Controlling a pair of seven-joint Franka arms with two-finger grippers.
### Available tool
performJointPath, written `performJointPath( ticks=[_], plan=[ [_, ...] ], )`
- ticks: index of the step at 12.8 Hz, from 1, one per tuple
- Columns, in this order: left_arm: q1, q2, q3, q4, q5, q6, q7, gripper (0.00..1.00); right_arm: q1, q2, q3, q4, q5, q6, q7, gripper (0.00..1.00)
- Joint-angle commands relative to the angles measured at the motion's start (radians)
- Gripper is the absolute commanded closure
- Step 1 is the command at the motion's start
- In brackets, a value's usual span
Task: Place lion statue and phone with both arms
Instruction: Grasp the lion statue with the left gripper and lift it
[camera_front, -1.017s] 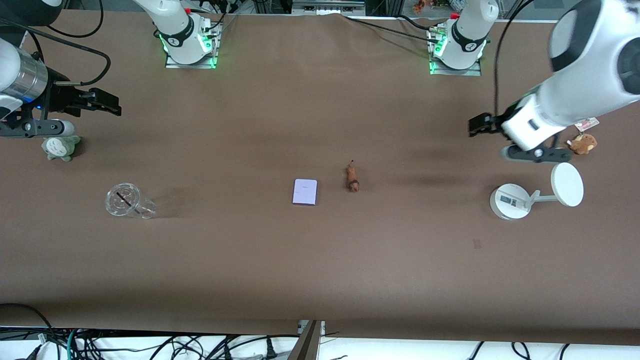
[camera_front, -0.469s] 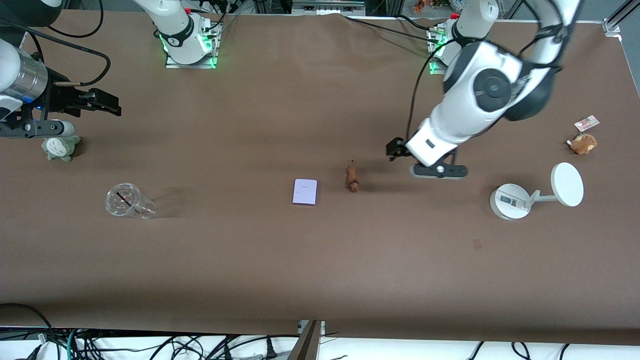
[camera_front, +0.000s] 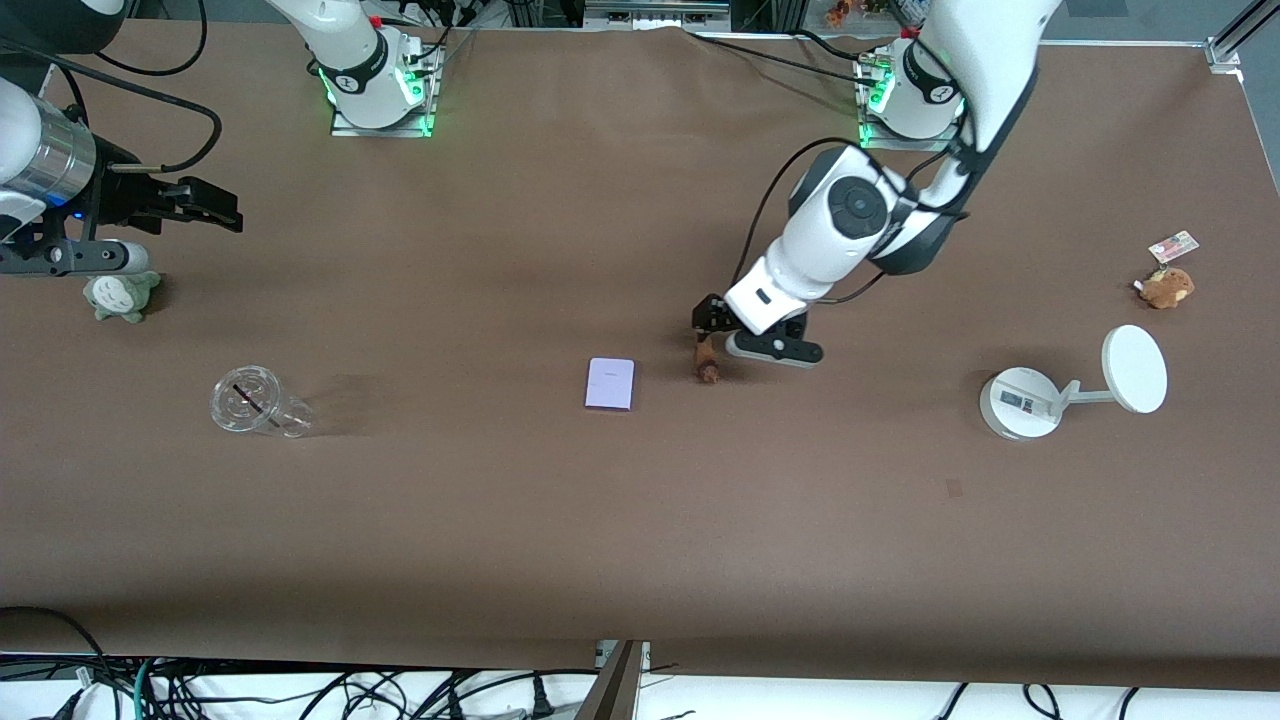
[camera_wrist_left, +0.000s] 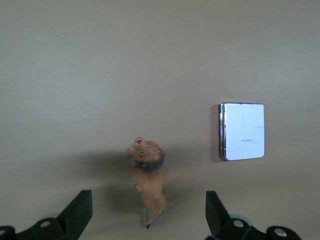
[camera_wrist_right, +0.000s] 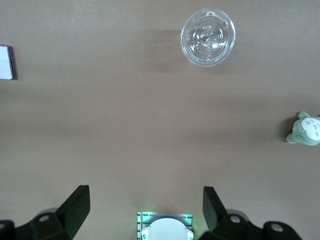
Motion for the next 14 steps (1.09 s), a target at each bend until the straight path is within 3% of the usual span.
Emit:
performJointPath(
  ticks=[1,3,6,7,9,12,14],
  plan=[
    [-0.01,0.054,0.011,0.02,0.084,0.052,-0.012,0.0,0.001,-0.003,0.002,0.002,-0.013,-0.004,0.004,0.0],
    [-0.013,0.091,0.012,0.025,0.101,0.075,-0.018,0.0,0.001,-0.003,0.002,0.002,-0.013,-0.004,0.004,0.0],
    [-0.021,0.162,0.014,0.025,0.102,0.215,-0.018,0.0,0.001,-0.003,0.002,0.002,-0.013,-0.004,0.004,0.0],
    [-0.025,0.163,0.015,0.025,0.102,0.218,-0.018,0.05,0.001,-0.003,0.002,0.0,-0.013,-0.004,0.004,0.0],
    [-0.037,0.173,0.023,0.025,0.102,0.218,-0.018,0.23,0.001,-0.003,0.002,0.0,-0.013,-0.004,0.004,0.0],
    [-0.039,0.167,0.031,0.022,0.104,0.218,-0.018,0.62,0.001,-0.003,0.002,0.0,-0.013,-0.004,0.004,0.0],
    [-0.033,0.154,0.029,0.02,0.109,0.218,-0.016,0.78,0.001,-0.003,0.002,0.0,-0.014,-0.004,0.004,0.0]
  ],
)
